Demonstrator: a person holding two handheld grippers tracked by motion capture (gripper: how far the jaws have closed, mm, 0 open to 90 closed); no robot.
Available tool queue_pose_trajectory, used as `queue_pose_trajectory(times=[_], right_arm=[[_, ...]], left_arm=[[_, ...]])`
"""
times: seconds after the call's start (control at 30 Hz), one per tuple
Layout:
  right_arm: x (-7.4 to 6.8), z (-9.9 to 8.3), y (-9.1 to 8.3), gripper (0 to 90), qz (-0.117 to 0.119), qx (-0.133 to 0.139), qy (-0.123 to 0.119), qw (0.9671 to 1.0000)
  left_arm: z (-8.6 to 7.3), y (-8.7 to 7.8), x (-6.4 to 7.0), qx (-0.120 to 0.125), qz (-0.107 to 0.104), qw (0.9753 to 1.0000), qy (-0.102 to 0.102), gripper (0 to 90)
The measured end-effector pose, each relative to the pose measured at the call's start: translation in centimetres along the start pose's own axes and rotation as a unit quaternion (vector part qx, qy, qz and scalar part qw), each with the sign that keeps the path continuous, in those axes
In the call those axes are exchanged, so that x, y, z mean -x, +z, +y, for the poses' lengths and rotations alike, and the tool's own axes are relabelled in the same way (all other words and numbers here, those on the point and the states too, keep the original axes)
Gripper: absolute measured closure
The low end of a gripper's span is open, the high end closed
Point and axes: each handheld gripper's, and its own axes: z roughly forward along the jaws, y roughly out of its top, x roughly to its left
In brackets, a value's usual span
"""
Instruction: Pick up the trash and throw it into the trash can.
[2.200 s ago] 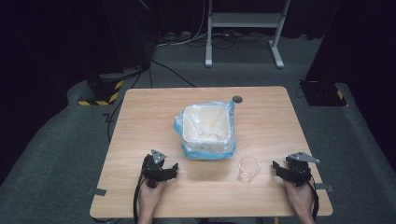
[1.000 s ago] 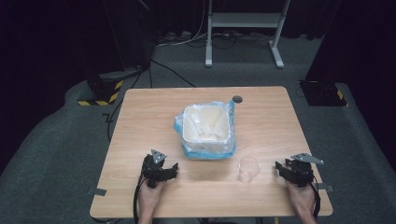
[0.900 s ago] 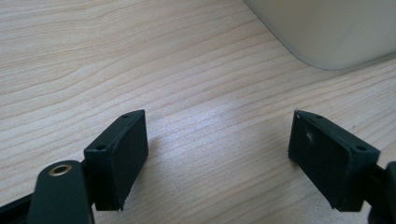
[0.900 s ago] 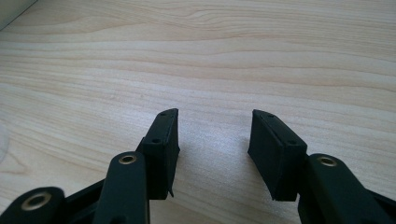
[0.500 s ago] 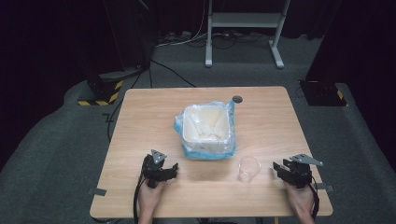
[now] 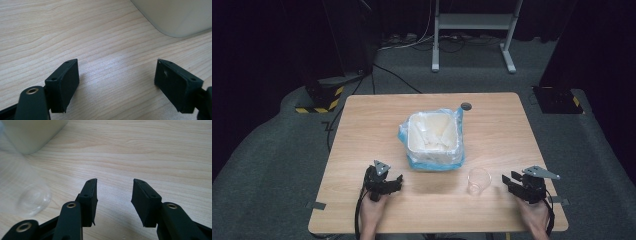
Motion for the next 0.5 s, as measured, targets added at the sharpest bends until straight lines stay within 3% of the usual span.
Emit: queue_pose_trajectory(times=[0.5], right_arm=[[-1.4, 1.4, -1.7, 58.5, 0.048, 0.026, -0.008, 0.9985]], left_arm=[[0.0, 0.0, 0.0, 0.000, 0.000, 1.0000, 0.000, 19.7]])
